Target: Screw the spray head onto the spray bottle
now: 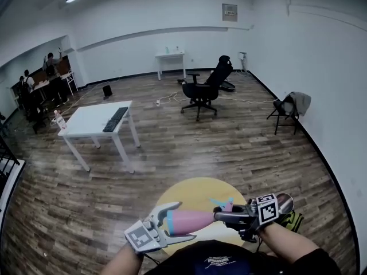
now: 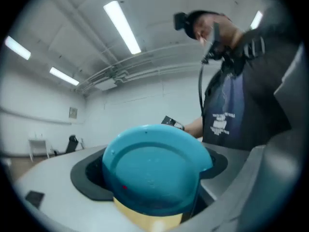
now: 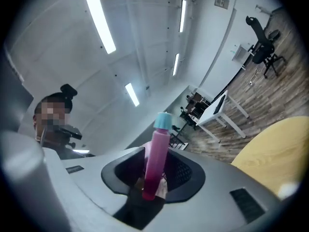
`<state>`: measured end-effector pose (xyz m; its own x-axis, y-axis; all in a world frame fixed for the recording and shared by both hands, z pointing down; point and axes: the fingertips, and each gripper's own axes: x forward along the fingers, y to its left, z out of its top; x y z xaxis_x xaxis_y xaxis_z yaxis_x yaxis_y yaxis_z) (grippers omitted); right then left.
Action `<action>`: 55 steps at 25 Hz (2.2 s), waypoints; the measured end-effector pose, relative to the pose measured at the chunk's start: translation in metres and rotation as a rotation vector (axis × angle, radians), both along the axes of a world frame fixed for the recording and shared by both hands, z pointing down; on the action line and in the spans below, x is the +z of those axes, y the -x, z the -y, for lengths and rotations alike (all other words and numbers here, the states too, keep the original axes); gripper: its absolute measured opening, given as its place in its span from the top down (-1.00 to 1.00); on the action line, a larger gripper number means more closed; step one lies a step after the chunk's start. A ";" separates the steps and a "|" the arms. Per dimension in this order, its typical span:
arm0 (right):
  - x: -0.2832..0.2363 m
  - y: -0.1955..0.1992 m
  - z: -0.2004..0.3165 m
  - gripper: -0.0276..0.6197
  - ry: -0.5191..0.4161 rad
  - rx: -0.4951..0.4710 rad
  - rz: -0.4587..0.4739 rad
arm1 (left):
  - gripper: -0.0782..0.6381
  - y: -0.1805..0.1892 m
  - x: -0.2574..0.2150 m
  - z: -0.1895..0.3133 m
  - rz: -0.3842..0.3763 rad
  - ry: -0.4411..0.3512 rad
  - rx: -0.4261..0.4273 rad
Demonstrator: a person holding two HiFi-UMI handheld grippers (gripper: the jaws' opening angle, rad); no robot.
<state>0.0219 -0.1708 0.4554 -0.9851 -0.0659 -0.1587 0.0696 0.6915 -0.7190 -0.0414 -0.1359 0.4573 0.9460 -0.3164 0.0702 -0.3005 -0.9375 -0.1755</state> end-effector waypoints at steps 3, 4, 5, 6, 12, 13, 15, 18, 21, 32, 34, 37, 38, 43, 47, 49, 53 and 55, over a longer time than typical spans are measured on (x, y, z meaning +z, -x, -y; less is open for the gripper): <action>0.004 -0.009 -0.004 0.56 0.073 -0.037 0.052 | -0.64 -0.003 0.016 -0.006 0.341 -0.308 -0.078; 0.006 -0.009 -0.004 0.57 0.088 -0.044 0.060 | -0.65 -0.001 0.021 -0.006 0.417 -0.365 -0.099; 0.007 -0.007 -0.005 0.56 0.095 -0.048 0.067 | -0.65 0.001 0.022 -0.005 0.436 -0.376 -0.101; 0.006 -0.004 -0.004 0.56 0.087 -0.047 0.073 | -0.65 0.002 0.020 -0.004 0.395 -0.343 -0.085; -0.008 -0.017 0.009 0.14 -0.133 0.062 -0.040 | -0.64 0.028 0.002 0.022 -0.206 0.219 -0.058; -0.007 -0.024 0.010 0.02 -0.127 0.065 -0.047 | -0.64 0.034 0.004 0.024 -0.231 0.244 -0.068; -0.003 -0.027 0.008 -0.06 -0.111 0.065 -0.056 | -0.64 0.034 0.009 0.021 -0.209 0.229 -0.070; 0.003 -0.007 0.000 -0.05 -0.132 0.029 -0.115 | -0.64 0.014 0.011 0.008 -0.107 0.152 -0.027; 0.006 0.008 -0.014 0.39 -0.135 -0.039 -0.118 | -0.63 -0.005 0.010 -0.003 0.013 0.012 0.001; 0.003 0.011 -0.010 0.40 -0.063 -0.030 0.008 | -0.63 0.002 0.014 -0.001 0.020 -0.027 -0.002; 0.002 0.006 -0.006 0.24 -0.204 0.021 -0.091 | -0.63 0.013 0.017 0.009 -0.157 0.227 0.001; 0.004 -0.010 -0.006 0.11 -0.263 0.032 -0.164 | -0.64 0.024 0.020 0.016 -0.235 0.368 -0.027; 0.006 -0.012 -0.006 0.11 -0.261 0.033 -0.177 | -0.64 0.025 0.021 0.015 -0.225 0.360 -0.025; 0.005 0.008 -0.021 0.35 -0.263 -0.032 -0.157 | -0.63 -0.002 0.024 -0.005 -0.033 0.154 0.043; 0.006 -0.003 -0.014 0.69 -0.132 -0.008 -0.087 | -0.63 -0.021 0.021 -0.023 0.250 -0.210 -0.022; 0.018 -0.008 -0.010 0.85 -0.073 0.006 -0.087 | -0.64 -0.028 0.022 -0.029 0.369 -0.337 -0.048; 0.010 0.002 -0.012 0.77 -0.138 0.025 -0.088 | -0.64 -0.017 0.015 -0.023 0.153 -0.166 0.046; 0.004 0.010 -0.016 0.65 -0.185 -0.001 -0.123 | -0.64 -0.011 0.009 -0.023 0.006 -0.052 0.089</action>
